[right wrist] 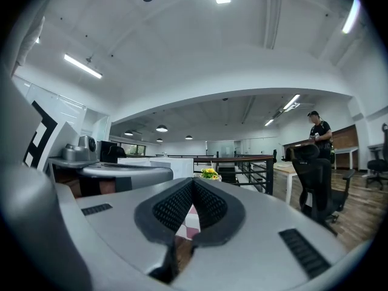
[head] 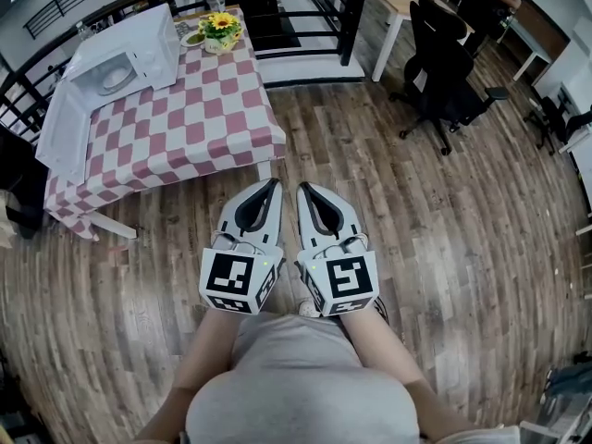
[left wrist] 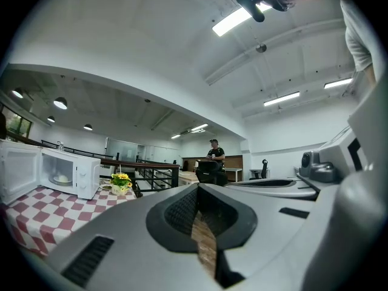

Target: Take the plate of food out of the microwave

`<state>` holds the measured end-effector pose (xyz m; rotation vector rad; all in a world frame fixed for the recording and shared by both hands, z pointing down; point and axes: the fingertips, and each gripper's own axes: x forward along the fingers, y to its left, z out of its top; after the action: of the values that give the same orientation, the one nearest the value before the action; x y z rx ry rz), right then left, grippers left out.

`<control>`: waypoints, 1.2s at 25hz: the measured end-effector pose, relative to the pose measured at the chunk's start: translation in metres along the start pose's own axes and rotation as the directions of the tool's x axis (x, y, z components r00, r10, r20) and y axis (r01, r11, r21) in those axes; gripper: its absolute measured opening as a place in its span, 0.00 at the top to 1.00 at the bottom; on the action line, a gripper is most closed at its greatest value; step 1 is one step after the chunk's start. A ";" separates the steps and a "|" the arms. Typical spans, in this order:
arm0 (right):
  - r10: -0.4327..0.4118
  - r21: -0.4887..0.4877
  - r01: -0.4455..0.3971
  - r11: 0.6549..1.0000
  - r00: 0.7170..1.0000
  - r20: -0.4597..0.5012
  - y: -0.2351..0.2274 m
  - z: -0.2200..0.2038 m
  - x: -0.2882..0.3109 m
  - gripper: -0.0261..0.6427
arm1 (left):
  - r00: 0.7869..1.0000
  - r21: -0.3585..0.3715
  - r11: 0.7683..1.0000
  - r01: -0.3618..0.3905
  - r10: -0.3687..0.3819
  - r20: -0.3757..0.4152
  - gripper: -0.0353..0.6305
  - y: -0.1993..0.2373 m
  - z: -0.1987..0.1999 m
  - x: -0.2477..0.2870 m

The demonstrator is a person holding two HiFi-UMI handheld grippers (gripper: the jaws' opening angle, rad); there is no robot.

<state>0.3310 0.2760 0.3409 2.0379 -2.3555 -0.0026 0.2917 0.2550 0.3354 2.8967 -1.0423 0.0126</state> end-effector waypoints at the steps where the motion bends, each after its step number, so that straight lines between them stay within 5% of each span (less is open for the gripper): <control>1: 0.004 -0.001 -0.004 1.000 1.000 -0.001 0.003 0.001 0.006 0.92 | 1.000 -0.001 1.000 -0.003 0.003 0.000 0.94 0.006 0.001 0.000; 30: 0.130 0.012 -0.130 0.991 0.991 -0.004 0.108 0.011 0.153 0.92 | 0.992 0.014 0.993 -0.121 0.120 0.023 0.94 0.184 0.020 -0.020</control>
<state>0.2021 0.1396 0.3346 1.8819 -2.4861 0.0188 0.1586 0.1247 0.3257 2.8492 -1.2248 -0.0047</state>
